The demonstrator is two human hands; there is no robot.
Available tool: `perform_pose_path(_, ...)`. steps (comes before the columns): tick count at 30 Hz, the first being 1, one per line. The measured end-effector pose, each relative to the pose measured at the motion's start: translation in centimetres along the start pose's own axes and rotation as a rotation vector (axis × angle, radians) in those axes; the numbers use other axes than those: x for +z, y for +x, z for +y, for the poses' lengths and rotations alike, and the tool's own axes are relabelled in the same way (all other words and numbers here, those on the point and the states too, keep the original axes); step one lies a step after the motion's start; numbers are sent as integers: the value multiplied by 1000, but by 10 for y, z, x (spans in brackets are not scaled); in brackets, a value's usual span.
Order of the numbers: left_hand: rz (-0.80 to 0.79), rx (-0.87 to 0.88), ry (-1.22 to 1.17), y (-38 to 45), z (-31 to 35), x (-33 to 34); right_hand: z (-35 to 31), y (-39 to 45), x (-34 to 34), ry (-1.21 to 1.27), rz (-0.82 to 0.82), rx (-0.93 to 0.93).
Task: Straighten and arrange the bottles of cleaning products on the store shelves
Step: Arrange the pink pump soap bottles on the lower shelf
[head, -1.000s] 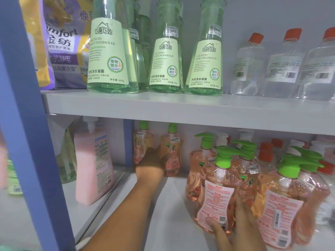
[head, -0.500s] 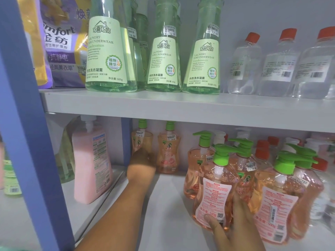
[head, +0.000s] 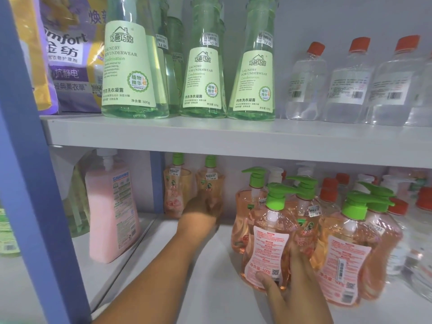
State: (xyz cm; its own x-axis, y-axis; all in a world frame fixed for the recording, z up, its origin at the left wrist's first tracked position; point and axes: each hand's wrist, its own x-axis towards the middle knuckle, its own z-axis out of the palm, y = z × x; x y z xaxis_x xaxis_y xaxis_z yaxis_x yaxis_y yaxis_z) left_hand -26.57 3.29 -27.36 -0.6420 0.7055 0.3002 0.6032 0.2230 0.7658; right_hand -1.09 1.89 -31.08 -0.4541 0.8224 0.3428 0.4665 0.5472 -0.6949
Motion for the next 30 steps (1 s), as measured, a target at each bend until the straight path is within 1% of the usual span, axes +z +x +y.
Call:
perform_pose_path(2, -57, 59, -319, -15, 13, 0, 0, -1, 0, 0, 1, 16)
perform_pose_path(3, -137, 59, -439, -23, 21, 2, 0, -1, 0, 0, 4, 19)
perform_pose_path(4, -252, 46, -506, -33, 30, 2, 0, -2, 0, 2, 8, 18)
perform_pose_path(6, -440, 35, -538, -50, 45, 3, -2, -4, 0, 2, 14, 19)
perform_pose_path(7, -474, 30, -555, -53, 48, 6, -2, -3, 0, 5, 17, 30)
perform_pose_path(8, -469, 19, -570, -55, 50, 7, -3, -2, 0, 9, 19, 36)
perform_pose_path(11, -374, -14, -558, -63, 46, -6, -7, -4, -3, 3, 14, 42)
perform_pose_path(14, -219, -26, -481, -70, 23, -35, -14, -4, -7, 9, -14, 53)
perform_pose_path(17, -63, -84, -536, -70, -7, -65, -27, 6, -4, 20, -117, 63)
perform_pose_path(18, 18, -116, -539, -69, -14, -70, -33, 13, -3, 39, -160, 81)
perform_pose_path(19, 95, -142, -525, -68, -19, -73, -38, 22, 1, 57, -197, 94)
perform_pose_path(21, 202, -179, -499, -66, -27, -71, -49, 39, 11, 34, -252, 74)
perform_pose_path(24, 279, -185, -424, -61, -31, -67, -58, 67, 33, -3, -261, 59)
perform_pose_path(27, 281, -241, -270, -60, -33, -65, -63, 87, 48, 24, -260, 61)
perform_pose_path(30, 333, -256, -154, -60, -38, -64, -65, 95, 51, 21, -273, 52)
